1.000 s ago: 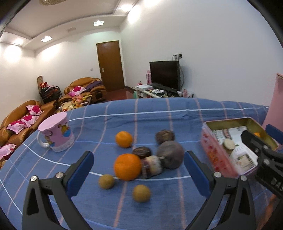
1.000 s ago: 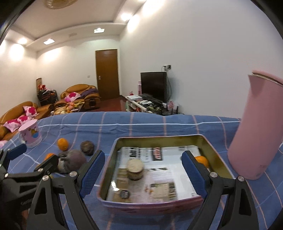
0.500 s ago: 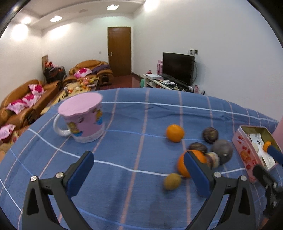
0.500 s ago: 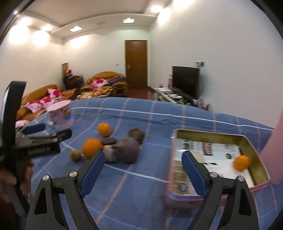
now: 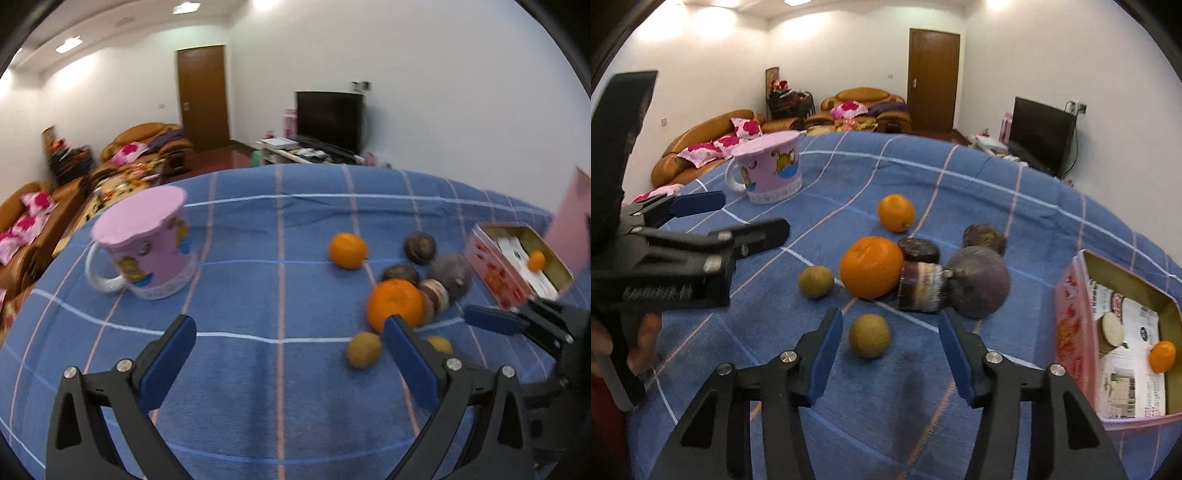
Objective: Organize fruits
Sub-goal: 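Grasp a brown kiwi with the right tool while the left tool grasps another kiwi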
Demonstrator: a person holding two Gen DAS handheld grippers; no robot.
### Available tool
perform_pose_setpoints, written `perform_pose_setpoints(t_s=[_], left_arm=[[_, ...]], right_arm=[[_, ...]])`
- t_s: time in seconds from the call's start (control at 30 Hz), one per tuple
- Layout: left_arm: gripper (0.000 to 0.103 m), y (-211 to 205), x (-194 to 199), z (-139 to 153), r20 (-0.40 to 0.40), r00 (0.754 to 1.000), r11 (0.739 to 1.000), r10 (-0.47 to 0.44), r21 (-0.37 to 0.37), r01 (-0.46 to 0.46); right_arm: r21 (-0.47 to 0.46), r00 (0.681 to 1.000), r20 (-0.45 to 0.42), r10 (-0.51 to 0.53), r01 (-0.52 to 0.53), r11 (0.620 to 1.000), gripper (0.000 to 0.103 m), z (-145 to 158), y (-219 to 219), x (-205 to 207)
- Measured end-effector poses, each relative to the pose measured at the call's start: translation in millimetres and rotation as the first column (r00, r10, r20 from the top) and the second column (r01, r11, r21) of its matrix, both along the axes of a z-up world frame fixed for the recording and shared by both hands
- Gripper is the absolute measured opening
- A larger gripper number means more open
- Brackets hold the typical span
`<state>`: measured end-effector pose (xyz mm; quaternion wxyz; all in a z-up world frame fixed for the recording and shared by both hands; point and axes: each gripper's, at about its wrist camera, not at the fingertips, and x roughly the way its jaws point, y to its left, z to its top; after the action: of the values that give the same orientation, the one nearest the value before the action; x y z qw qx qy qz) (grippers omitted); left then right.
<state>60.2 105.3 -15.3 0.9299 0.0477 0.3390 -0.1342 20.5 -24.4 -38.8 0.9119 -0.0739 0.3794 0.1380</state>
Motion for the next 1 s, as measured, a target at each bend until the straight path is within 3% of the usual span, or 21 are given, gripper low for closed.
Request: perform_pose_setpoints(t_s=[0.07,0.13,0.2,0.37,0.57,0.67,0.73,0.9,1.0], left_arm=[[0.103,-5,-3,-1,-0.001,1.0,0.999,-0.029,0.019,0.029],[0.102,-8,-5,-1,-0.001,0.999,0.998,-0.048,0.038,0.048],[0.102,-9,-6,-2,-0.004,0.998,0.997,-0.063,0.042,0.063],[0.099,-14,-7,-5,-0.029,0.994,0.993,-0.108,0.04,0.109],[0.089,-27,-8,-10,-0.05,0.986,0.986,-0.159,0.045,0.161],[0.078,-35,-5,-16,-0.067,0.984,0.983,-0.163,0.077,0.168],[0.067,-40,-2,-20,-0.082,0.982,0.981,-0.167,0.09,0.174],[0.055,-45,10,-32,-0.162,0.975,0.979,-0.152,0.109,0.171],[0.051,-43,11,-33,-0.179,0.97,0.981,-0.164,0.073,0.18]], right_arm=[[-0.018,0.999,-0.04,0.018,-0.019,1.0,0.049,-6,5,5],[-0.028,0.997,-0.07,0.026,-0.028,0.999,0.035,-10,7,8],[-0.019,0.995,-0.09,0.033,-0.034,0.999,0.028,-13,8,9],[0.006,0.996,-0.085,0.023,-0.023,1.0,0.028,-12,2,3],[0.068,0.997,0.048,-0.058,0.055,0.996,0.028,10,-29,-24],[0.064,0.99,0.108,-0.095,0.089,0.994,0.028,19,-37,-35],[0.065,0.987,0.117,-0.107,0.1,0.993,0.028,21,-40,-36],[0.082,0.988,0.1,-0.119,0.111,0.99,0.028,20,-43,-31],[0.086,0.989,0.088,-0.122,0.114,0.99,0.028,19,-45,-30]])
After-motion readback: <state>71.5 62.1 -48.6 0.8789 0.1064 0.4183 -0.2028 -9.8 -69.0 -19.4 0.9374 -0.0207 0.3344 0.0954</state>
